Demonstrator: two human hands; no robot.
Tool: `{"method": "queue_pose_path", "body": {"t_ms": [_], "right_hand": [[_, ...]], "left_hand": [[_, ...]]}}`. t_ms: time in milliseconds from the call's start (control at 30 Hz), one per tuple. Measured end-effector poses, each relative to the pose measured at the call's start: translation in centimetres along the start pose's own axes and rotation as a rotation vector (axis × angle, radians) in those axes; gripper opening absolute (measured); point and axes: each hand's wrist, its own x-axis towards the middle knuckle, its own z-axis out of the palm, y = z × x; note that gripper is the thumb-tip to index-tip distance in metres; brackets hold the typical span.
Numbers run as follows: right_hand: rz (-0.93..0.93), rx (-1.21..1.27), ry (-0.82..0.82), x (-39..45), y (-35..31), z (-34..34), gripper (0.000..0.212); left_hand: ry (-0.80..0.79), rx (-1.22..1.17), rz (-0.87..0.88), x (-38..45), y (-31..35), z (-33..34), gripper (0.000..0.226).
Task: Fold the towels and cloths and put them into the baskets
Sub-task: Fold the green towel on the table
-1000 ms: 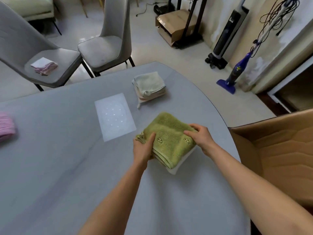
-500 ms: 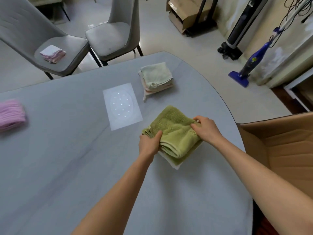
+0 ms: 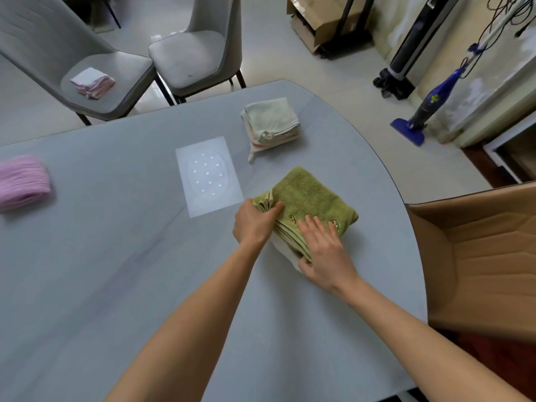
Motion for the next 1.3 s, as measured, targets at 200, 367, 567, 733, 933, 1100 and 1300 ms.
{"method": "queue_pose_path", "body": {"t_ms": [200,367,567,733,933,1100,1300], "right_hand": [[-0.046,-0.101,-0.166,-0.2,-0.3,0.0,0.084],[0.041,0.029,-0.054,0.1,-1.3,-0.2,0.082],[0.462,0.075,0.275,3.5,-1.5,1.2,0.07],[0.469,-0.049,0.303,2.8,0.8,4.4,0.072],[0.456,-0.081,0.291,3.8,1.6,5.2,0.075],[0.488,-0.097,0.209,3.2,0.4,2.8,0.081],[0.14,-0.057,0.147,3.3,-10.3,0.3,0.037]], "left_hand": [[0.044,0.162,0.04,-0.2,-0.6,-0.4,0.048],[0.299,0.377,0.637,0.4,-1.4,-0.1,0.049],[-0.02,0.7,1.164,3.1,0.0,1.3,0.053],[-0.265,0.768,1.072,6.1,-0.9,3.4,0.065],[-0.362,0.709,1.037,7.4,-0.9,4.3,0.068],[-0.312,0.837,0.85,4.7,-1.5,0.5,0.068],[-0.225,0.698,0.402,-0.2,-11.2,-11.2,0.044]]}}
